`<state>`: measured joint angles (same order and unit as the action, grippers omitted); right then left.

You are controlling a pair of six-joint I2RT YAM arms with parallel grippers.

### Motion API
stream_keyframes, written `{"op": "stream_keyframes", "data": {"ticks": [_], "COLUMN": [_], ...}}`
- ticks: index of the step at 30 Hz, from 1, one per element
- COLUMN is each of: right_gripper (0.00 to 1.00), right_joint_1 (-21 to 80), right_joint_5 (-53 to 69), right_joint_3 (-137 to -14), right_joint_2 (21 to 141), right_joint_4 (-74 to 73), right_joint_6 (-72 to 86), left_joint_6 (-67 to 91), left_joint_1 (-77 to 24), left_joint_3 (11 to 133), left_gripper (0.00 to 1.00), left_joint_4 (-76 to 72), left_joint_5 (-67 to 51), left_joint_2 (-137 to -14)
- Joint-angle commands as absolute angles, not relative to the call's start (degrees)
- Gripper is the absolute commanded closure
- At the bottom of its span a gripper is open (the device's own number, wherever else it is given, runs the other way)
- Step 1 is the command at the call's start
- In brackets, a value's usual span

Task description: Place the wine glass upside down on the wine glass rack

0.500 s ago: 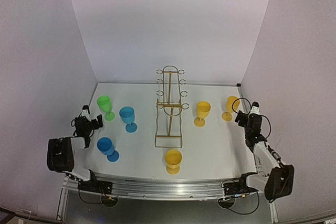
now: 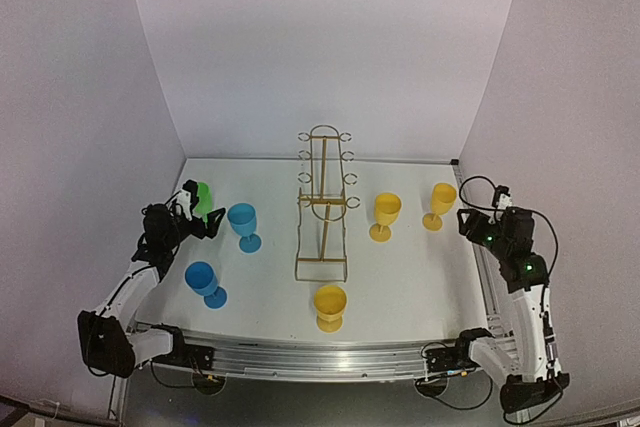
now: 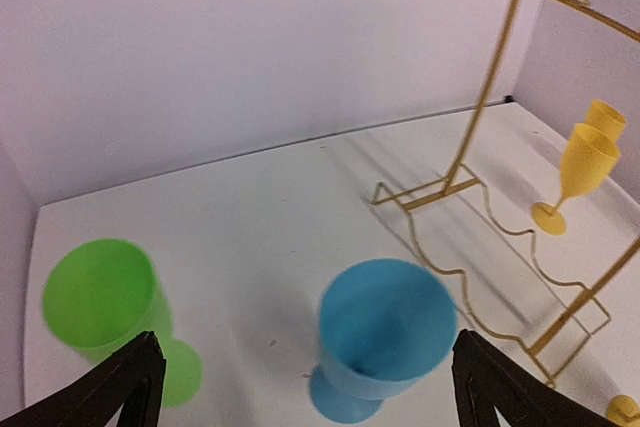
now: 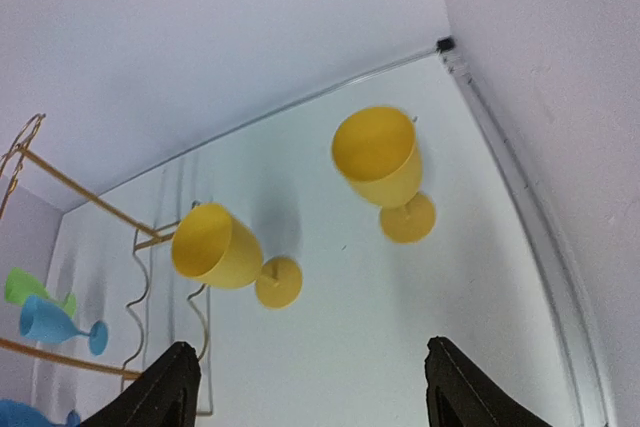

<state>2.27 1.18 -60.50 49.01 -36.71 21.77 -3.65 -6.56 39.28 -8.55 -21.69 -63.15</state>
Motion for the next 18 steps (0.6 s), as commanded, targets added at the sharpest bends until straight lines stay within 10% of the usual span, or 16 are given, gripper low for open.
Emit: {"op": "stream_keyframes", "data": {"ticks": [1,18], "right_gripper": [0.33,0.34], "right_joint_1": [7.30,57.70], "right_joint_5": [9.82,-10.55], "right_joint_3": [-65.08,-73.81], "right_joint_2": [51.10,74.95], "right_joint_4": [-53.40,-51.10], "right_joint_6": [31.28,37.20], "left_joint_6": [-3.18,-16.47], "left_joint_1": [-10.63,-26.16], "left_joint_3": [43.70,49.92], "left_gripper": [0.00,0.00], "left_joint_4": [1.27,13.14], "left_joint_5": [-26.91,-32.86], "left_joint_2": [-59.24,-58.76]}}
